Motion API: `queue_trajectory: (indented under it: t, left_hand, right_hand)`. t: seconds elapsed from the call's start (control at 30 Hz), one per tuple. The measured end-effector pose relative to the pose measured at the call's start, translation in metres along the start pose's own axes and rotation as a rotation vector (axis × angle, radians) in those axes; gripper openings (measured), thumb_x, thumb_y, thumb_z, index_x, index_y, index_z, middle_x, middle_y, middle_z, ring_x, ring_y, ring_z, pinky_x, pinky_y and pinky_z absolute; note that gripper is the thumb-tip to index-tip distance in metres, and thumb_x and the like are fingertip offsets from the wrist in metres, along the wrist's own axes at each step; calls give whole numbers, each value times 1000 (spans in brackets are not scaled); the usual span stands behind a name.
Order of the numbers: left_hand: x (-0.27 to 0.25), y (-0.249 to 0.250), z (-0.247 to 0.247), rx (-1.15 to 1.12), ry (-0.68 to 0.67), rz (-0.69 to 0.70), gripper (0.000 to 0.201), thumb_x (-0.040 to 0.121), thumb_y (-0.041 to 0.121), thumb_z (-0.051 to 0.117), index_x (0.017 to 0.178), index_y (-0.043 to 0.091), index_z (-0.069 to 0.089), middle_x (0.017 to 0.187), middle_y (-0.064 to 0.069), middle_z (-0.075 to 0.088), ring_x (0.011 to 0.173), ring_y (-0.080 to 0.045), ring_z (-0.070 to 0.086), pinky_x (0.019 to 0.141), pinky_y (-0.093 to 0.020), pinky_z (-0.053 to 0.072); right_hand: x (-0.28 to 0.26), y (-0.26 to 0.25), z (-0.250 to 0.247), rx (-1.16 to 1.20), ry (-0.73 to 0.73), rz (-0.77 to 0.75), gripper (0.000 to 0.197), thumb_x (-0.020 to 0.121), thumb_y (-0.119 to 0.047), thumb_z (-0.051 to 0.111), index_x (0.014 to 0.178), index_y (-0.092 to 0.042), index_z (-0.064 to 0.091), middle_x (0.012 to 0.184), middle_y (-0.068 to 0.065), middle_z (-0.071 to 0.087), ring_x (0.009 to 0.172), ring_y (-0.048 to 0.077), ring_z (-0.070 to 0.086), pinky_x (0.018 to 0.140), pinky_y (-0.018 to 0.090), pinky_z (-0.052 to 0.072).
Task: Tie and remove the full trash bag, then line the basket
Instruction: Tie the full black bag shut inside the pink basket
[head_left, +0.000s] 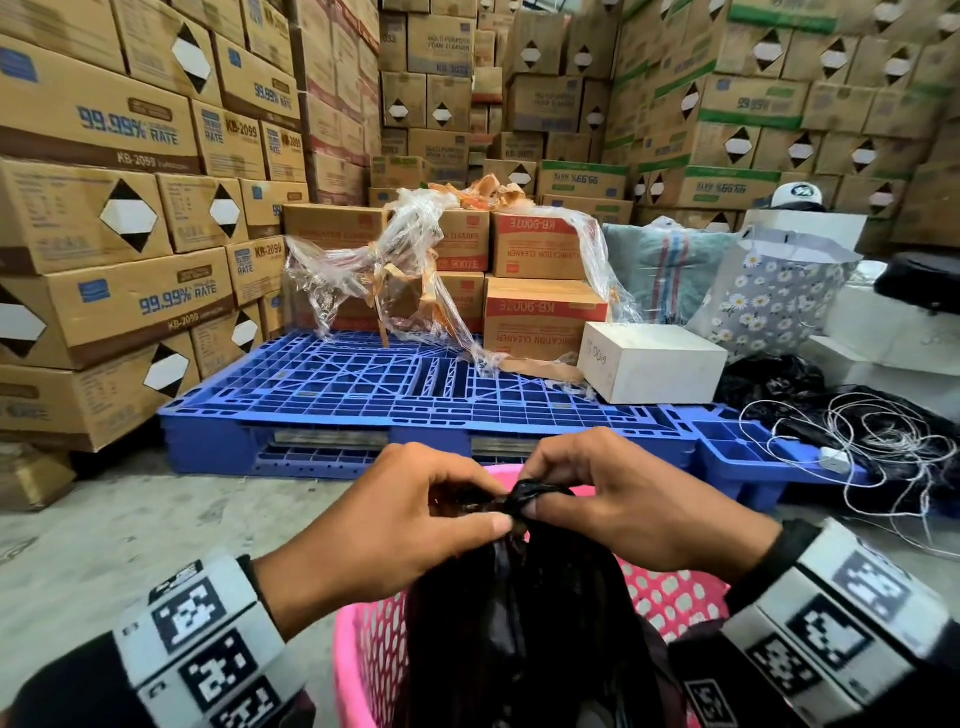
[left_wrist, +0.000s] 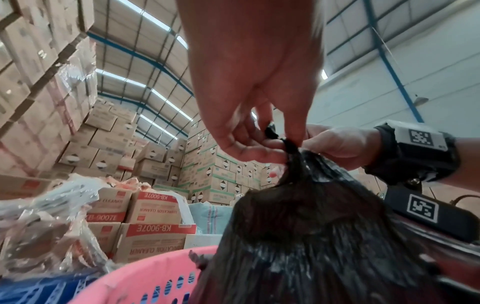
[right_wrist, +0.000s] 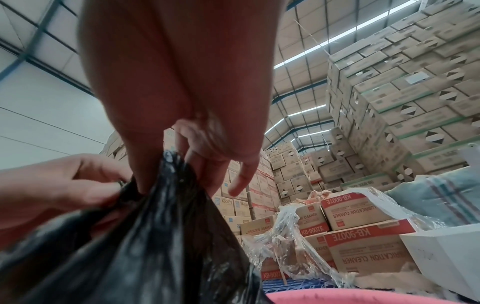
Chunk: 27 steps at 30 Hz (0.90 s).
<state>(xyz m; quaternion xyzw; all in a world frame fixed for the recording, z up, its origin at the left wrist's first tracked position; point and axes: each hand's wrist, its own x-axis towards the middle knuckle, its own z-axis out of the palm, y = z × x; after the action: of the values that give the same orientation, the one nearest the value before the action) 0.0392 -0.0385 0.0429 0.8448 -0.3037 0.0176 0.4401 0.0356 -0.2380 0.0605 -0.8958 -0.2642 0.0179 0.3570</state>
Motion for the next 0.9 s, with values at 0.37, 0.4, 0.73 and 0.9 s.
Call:
queue_trajectory:
  t: [0.37,0.4,0.73,0.9]
  left_hand:
    - [7,-3,-4,-250,-150,-232,18,89,10,56,76,4,67,75,-9,52,72,-18,43,69,-27,32]
    - [7,-4,-5,-264,-146,-234,18,89,10,56,75,7,68,74,-8,53,72,-18,43,67,-25,33]
    - [6,-12,-8,-364,-167,-120,19,80,18,66,87,2,73,79,-21,65,72,-20,56,65,-18,47]
    - [12,-30,-22,-214,-48,-14,12,76,7,71,85,0,76,69,-17,70,63,-17,62,62,-17,50]
  right_hand:
    - [-11,-1,0,-312,253,-229,12,80,-37,65,84,-28,58,85,-14,59,87,5,52,82,29,39]
    - [-14,-5,0,-295,265,-267,14,80,-39,65,79,-27,57,80,-13,58,83,6,53,78,30,41]
    - [-21,-5,10,-478,224,-314,7,81,-30,62,84,-24,66,75,-7,66,72,13,58,66,36,51]
    - [-33,18,2,-342,177,-237,5,77,-27,66,76,-24,69,62,-22,56,61,-7,51,62,8,38]
